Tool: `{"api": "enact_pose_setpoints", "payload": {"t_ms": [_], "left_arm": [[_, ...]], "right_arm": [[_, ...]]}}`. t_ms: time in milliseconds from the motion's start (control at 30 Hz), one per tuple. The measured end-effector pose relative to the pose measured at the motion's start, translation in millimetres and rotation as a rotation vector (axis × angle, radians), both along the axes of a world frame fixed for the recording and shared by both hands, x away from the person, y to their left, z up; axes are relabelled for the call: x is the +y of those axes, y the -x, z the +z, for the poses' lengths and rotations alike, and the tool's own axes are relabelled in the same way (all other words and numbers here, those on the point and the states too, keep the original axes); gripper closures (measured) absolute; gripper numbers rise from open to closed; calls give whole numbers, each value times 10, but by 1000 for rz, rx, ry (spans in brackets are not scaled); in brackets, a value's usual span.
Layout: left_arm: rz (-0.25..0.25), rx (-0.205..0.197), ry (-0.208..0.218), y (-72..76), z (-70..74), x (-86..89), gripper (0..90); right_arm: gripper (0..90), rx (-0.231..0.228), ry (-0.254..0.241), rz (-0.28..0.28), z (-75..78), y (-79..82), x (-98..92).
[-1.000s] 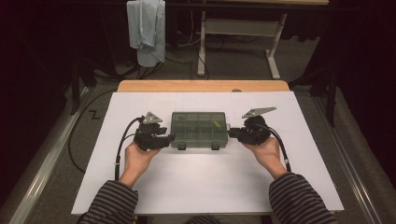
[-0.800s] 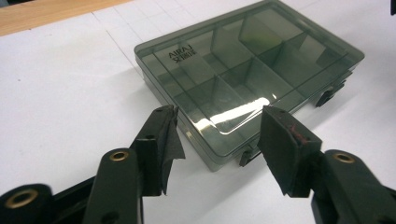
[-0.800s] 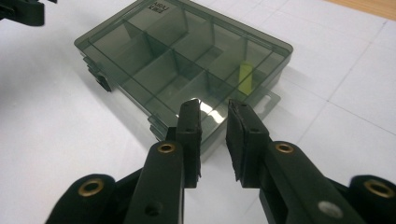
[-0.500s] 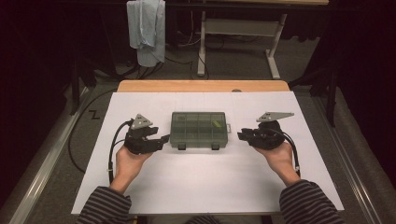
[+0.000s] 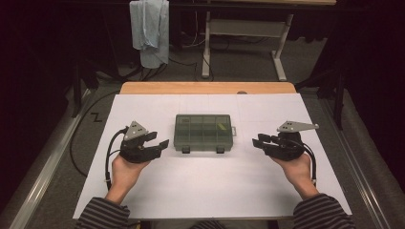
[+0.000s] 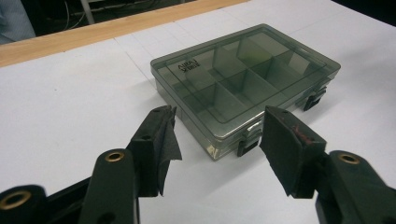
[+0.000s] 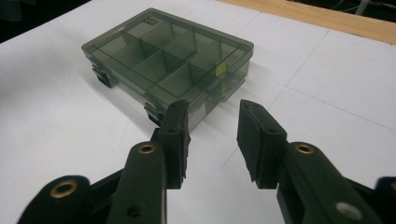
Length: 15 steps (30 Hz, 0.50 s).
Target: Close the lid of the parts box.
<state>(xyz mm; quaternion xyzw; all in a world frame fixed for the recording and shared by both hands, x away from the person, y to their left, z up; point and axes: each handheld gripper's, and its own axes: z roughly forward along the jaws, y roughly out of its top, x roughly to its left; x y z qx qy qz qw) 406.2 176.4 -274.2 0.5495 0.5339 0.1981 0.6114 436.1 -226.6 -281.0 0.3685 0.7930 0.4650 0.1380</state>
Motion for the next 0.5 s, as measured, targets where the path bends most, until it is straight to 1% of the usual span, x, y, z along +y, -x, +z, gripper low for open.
{"api": "enact_pose_setpoints", "payload": {"t_ms": [67, 267, 333, 433, 500], "left_arm": [[1, -3, 9, 18, -14, 21, 438], [10, -17, 13, 65, -51, 47, 432], [10, -27, 16, 89, -56, 50, 427], [12, -44, 7, 126, -68, 50, 422], [13, -50, 14, 145, -74, 51, 419]], "right_arm": [[638, -10, -6, -6, -7, 31, -28], [611, -36, -22, -28, -42, 130, -117], [600, -44, -27, -34, -56, 160, -154], [585, -57, -35, -45, -89, 209, -206], [574, -58, -42, -54, -114, 239, -244]]}}
